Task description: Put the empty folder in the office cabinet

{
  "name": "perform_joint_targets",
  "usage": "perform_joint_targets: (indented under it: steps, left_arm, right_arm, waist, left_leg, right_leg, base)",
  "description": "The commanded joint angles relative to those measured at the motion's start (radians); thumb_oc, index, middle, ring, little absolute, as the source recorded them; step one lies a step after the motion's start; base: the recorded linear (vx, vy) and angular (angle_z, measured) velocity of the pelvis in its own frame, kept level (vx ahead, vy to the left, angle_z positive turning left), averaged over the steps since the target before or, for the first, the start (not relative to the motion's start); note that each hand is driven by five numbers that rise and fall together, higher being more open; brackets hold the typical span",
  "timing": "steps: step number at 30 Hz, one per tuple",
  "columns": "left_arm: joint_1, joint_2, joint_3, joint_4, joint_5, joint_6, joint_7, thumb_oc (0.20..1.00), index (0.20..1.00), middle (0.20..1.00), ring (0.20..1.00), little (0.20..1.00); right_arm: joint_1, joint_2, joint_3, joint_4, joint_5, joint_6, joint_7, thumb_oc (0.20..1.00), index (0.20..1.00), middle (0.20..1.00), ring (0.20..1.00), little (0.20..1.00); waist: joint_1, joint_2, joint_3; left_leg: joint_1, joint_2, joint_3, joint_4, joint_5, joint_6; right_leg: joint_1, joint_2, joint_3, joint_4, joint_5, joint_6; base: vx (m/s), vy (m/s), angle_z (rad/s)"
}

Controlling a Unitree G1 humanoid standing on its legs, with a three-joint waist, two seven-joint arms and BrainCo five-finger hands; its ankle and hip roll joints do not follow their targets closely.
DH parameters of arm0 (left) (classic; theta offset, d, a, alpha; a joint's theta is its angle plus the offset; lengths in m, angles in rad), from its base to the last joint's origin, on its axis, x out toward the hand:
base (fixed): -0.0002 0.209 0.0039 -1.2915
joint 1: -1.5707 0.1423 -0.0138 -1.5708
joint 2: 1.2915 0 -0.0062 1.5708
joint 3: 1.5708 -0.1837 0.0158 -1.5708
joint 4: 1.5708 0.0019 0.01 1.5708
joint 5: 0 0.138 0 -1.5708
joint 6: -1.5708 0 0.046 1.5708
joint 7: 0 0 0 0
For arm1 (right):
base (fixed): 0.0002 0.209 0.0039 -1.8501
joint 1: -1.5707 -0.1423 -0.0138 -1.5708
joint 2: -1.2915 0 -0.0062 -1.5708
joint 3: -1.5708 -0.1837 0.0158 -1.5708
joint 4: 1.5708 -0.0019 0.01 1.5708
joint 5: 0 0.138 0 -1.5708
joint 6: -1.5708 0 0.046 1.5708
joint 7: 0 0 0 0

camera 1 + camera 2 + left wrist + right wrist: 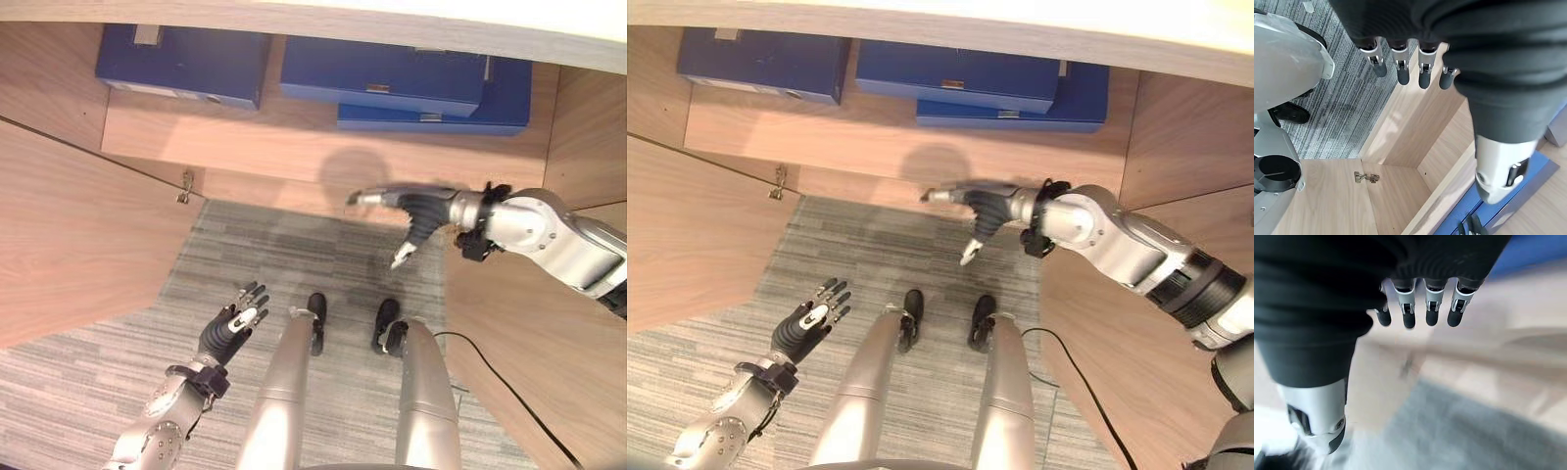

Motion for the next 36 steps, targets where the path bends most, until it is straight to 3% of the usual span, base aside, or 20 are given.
perform_joint_targets:
  steps: [1,5,9,15,24,30,36]
  left_arm:
    - [0.072,-0.018,0.064,-0.021,-0.002,-0.037,0.029,1.000,1.000,1.000,1.000,1.000]
    - [0.081,-0.026,0.063,-0.015,0.005,-0.034,0.047,1.000,1.000,1.000,1.000,1.000]
    - [0.089,-0.021,0.053,-0.010,0.022,-0.031,0.082,1.000,1.000,1.000,1.000,1.000]
    - [0.095,0.000,0.034,-0.013,0.028,-0.053,0.094,1.000,1.000,1.000,1.000,1.000]
    - [0.064,0.057,-0.020,-0.012,-0.005,-0.093,0.084,1.000,1.000,1.000,1.000,1.000]
    - [0.041,0.103,-0.058,-0.019,-0.047,-0.095,0.075,1.000,1.000,1.000,1.000,1.000]
    - [0.035,0.133,-0.079,-0.029,-0.065,-0.097,0.063,1.000,1.000,1.000,1.000,1.000]
  right_arm:
    - [0.070,0.008,-0.245,-0.001,-0.033,-0.012,-0.242,1.000,1.000,1.000,1.000,1.000]
    - [0.139,0.063,-0.392,0.065,-0.072,0.014,-0.356,1.000,1.000,1.000,1.000,1.000]
    - [0.197,0.203,-0.534,0.167,-0.130,0.062,-0.539,1.000,1.000,1.000,1.000,1.000]
    - [0.172,0.330,-0.556,0.304,-0.175,0.097,-0.674,1.000,1.000,1.000,1.000,1.000]
    - [-0.175,0.370,-0.369,0.822,-0.055,0.094,-0.738,1.000,1.000,1.000,1.000,1.000]
    - [-0.468,0.363,-0.158,1.252,0.113,0.064,-0.658,1.000,1.000,1.000,1.000,1.000]
    - [-0.602,0.338,-0.041,1.429,0.164,0.059,-0.621,1.000,1.000,1.000,1.000,1.000]
  waist:
    - [-0.010,0.003,0.010]
    - [-0.011,0.010,0.010]
    - [-0.017,0.019,0.015]
    - [-0.008,0.030,0.020]
    - [0.031,0.040,0.031]
    - [0.065,0.045,0.025]
    - [0.080,0.051,0.014]
  left_leg:
    - [-0.002,-0.002,-0.016,-0.115,0.030,0.034]
    - [-0.006,-0.002,-0.014,-0.109,0.025,0.039]
    - [-0.010,-0.004,-0.010,-0.095,0.014,0.047]
    - [-0.014,-0.006,-0.006,-0.085,0.006,0.054]
    - [-0.028,-0.006,-0.001,-0.070,0.013,0.051]
    - [-0.042,-0.005,-0.001,-0.049,0.018,0.043]
    - [-0.054,-0.006,0.002,-0.041,0.017,0.041]
  right_leg:
    - [0.041,-0.001,-0.010,-0.052,0.009,0.019]
    - [0.037,0.002,-0.006,-0.049,0.007,0.018]
    - [0.035,0.008,-0.002,-0.038,0.001,0.014]
    - [0.034,0.009,0.002,-0.031,0.005,0.011]
    - [0.027,0.009,0.004,-0.021,0.012,0.009]
    - [0.017,0.010,0.007,-0.007,0.002,0.003]
    - [0.010,0.004,0.001,-0.003,-0.001,0.004]
  base:
    - [0.00,0.000,0.00]
    - [0.00,0.003,-0.04]
    - [0.00,0.000,0.00]
    - [-0.01,0.005,-0.02]
    - [-0.01,-0.003,0.01]
    - [0.00,0.000,0.00]
    - [0.00,0.000,0.00]
